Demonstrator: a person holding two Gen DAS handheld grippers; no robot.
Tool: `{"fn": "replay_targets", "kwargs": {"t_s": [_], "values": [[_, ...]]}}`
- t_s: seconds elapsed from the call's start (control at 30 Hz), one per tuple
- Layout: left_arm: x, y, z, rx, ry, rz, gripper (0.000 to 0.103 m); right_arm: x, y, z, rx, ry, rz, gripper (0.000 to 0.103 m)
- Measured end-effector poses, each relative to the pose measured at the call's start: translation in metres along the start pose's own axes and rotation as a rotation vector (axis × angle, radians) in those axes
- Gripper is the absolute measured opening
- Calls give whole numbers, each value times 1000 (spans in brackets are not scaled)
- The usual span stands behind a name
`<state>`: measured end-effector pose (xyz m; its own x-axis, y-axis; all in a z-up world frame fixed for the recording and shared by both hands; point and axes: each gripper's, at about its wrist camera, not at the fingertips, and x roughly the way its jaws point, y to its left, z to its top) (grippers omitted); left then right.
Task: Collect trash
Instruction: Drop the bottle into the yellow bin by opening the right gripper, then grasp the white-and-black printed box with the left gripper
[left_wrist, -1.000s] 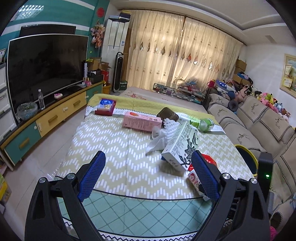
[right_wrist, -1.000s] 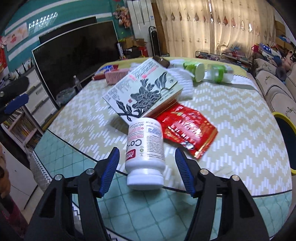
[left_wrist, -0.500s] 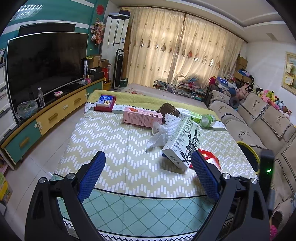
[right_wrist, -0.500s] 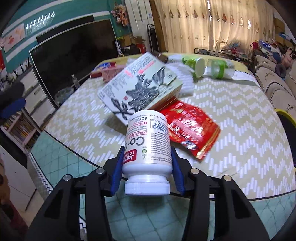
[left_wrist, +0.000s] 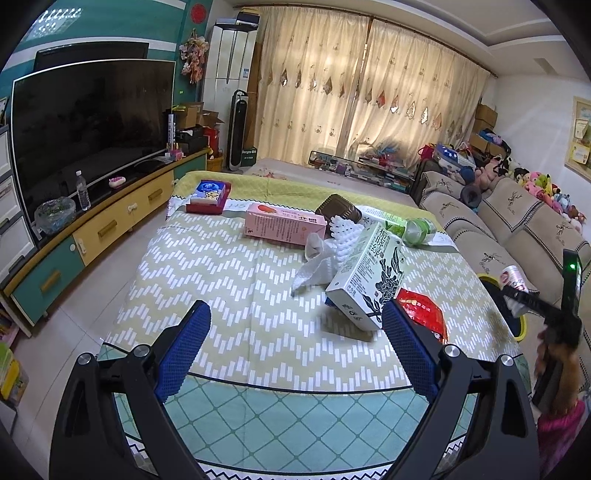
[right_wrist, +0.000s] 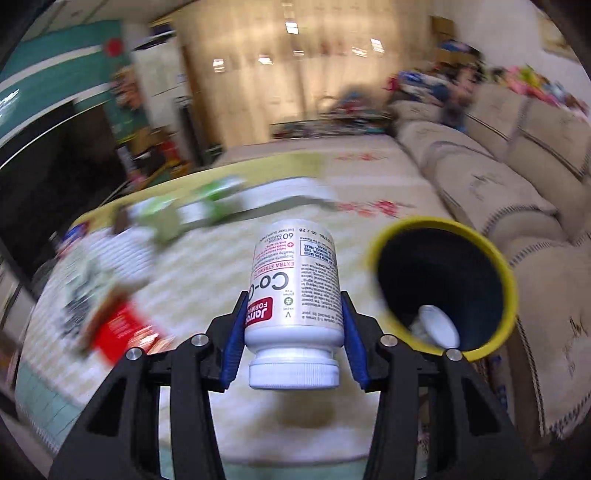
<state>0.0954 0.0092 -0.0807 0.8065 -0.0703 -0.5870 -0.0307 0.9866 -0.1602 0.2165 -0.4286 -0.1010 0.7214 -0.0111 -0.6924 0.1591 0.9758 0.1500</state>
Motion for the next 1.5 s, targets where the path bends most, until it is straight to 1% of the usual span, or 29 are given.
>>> {"fn": "replay_targets", "kwargs": {"t_s": [0.1, 0.17, 0.23, 0.4, 0.5, 0.53, 0.57, 0.63, 0.8, 0.9, 1.0, 1.17, 1.27, 1.5], "values": [[2, -1, 1, 0, 3, 1, 92, 21, -35, 11, 61, 28, -48, 45], [4, -2, 0, 3, 8, 3, 92, 39, -58, 18, 89, 49, -102, 45], [8, -5, 0, 8, 16, 5, 92, 56, -79, 23, 122, 79, -129, 45], [18, -14, 0, 29, 35, 9, 92, 91, -110, 27, 169, 140, -175, 45], [25, -20, 1, 38, 46, 11, 92, 101, -118, 25, 188, 154, -187, 45], [28, -22, 1, 41, 53, 11, 92, 101, -121, 24, 203, 147, -190, 47], [31, -24, 1, 45, 59, 11, 92, 102, -123, 24, 210, 144, -193, 54], [37, -27, 0, 54, 72, 14, 92, 100, -124, 24, 217, 130, -193, 57], [51, -35, -2, 80, 93, 19, 92, 85, -118, 18, 203, 108, -157, 58], [62, -42, -2, 102, 107, 19, 92, 74, -105, 18, 162, 90, -139, 60], [76, -50, -1, 126, 127, 5, 92, 62, -91, 16, 122, 62, -128, 61], [101, -65, 4, 181, 137, 6, 92, 52, -76, 14, 90, 45, -112, 62], [117, -71, 9, 186, 158, -38, 92, 52, -73, 12, 84, 51, -109, 62], [150, -89, 22, 221, 201, -86, 92, 53, -79, 7, 93, 64, -99, 62]]}}
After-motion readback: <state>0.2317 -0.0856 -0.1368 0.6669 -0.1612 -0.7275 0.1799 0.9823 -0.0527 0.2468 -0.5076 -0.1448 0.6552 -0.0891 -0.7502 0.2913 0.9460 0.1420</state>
